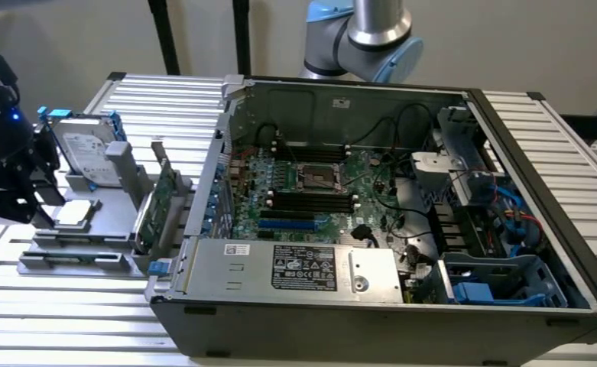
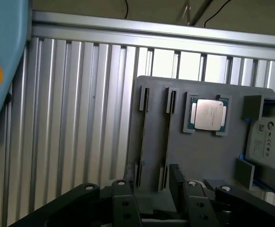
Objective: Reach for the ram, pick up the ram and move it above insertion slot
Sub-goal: 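Pick up the ram and move it above insertion slot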
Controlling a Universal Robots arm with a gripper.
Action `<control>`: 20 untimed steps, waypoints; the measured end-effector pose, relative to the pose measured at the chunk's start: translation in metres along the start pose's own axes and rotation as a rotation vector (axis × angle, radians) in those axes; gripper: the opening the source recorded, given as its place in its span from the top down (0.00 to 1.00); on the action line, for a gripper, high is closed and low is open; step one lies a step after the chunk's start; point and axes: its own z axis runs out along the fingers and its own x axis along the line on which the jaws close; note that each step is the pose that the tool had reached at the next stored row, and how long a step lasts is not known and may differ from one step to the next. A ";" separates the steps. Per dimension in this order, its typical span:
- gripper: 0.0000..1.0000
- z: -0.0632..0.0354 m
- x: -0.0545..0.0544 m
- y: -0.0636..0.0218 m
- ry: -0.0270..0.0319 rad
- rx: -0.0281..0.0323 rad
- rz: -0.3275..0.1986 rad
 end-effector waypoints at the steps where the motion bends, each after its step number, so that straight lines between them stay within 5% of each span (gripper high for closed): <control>1: 0.58 0.0019 0.000 0.0002 0.0000 0.0001 0.000; 20: 0.58 0.0364 0.001 0.0025 0.0000 0.0000 0.000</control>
